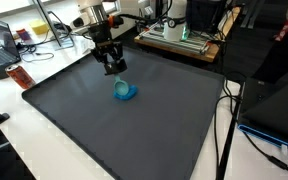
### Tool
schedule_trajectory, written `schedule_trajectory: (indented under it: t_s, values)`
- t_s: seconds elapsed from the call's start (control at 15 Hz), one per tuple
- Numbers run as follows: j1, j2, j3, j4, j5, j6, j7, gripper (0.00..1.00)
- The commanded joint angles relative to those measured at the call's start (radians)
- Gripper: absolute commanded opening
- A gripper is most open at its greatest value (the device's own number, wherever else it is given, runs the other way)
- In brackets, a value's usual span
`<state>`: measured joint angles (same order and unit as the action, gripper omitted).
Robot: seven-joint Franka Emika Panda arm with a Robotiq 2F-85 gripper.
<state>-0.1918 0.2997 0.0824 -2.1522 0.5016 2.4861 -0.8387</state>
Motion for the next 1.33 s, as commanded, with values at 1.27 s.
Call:
schedule_trajectory:
  t_s: [1.27]
  values:
    - [-0.016, 0.145, -0.081, 0.046, -0.110, -0.131, -0.219, 0.22]
